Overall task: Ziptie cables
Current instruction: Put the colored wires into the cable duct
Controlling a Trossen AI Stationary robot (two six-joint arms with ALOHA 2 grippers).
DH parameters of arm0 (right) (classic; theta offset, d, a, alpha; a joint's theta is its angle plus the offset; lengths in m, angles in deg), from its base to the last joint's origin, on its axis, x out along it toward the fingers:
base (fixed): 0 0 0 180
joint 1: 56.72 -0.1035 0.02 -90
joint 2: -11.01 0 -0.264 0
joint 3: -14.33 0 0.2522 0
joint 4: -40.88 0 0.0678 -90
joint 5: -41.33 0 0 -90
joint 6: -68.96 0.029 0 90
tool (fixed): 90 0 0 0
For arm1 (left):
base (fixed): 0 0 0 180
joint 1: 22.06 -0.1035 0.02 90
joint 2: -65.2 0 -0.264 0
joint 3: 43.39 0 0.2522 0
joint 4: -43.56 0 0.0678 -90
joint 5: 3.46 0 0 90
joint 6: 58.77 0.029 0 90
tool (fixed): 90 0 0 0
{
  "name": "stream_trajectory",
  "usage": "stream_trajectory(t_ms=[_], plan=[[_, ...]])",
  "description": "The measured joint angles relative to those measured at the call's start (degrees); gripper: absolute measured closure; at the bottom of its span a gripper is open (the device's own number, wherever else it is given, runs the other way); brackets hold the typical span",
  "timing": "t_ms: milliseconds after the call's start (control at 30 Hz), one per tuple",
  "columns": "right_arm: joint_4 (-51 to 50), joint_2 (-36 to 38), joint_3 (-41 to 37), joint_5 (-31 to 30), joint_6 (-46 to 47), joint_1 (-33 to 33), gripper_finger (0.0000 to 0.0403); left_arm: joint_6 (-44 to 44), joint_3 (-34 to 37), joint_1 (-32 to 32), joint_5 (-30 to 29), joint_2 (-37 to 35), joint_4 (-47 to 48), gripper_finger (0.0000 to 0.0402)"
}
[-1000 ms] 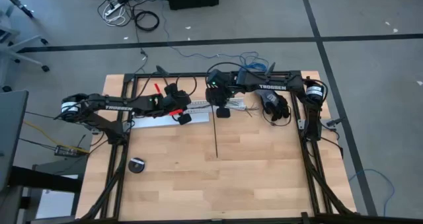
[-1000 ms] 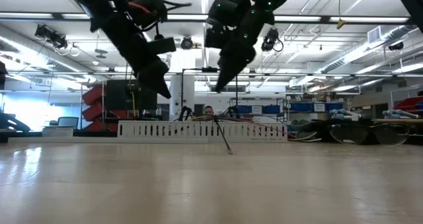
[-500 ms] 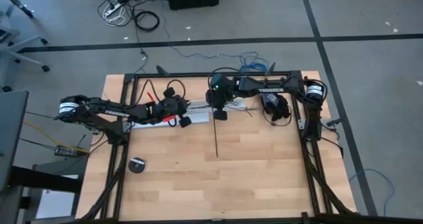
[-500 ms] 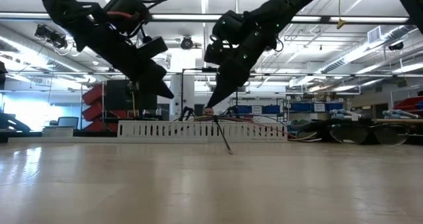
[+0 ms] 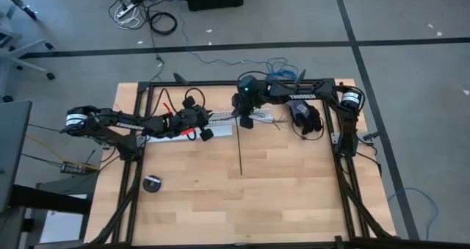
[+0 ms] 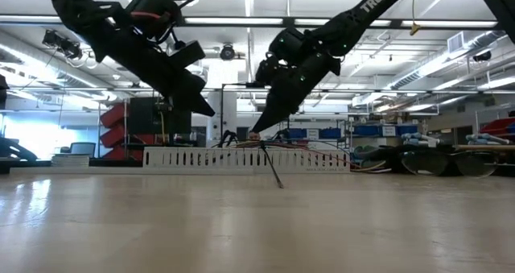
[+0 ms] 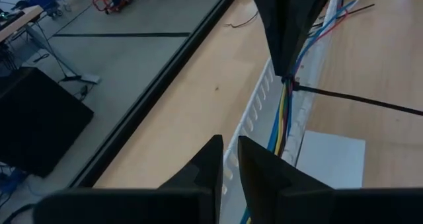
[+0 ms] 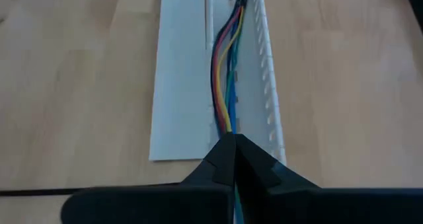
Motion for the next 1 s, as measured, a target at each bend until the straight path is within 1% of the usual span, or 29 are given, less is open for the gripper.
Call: stream_trajectory(t_ms=[133,667,867,1000], plan=[[1.4,0.0,-1.5,0.0,0.8,0.0,0.0403,0.0,0.0,0.0,0.0,0.0,0.0,0.0363],[1.7,0.0,-1.6,-0.1,1.0,0.3,0.0403,-0.1,0.0,0.0,0.0,0.0,0.1,0.0363],[2.0,-1.8,-2.6,-0.1,2.2,1.7,0.0403,-0.1,-0.1,0.0,0.5,0.0,0.2,0.0363],[1.4,-2.3,-2.6,-1.9,2.2,1.7,0.0403,-0.1,-0.1,0.0,0.6,0.0,0.6,0.0363]])
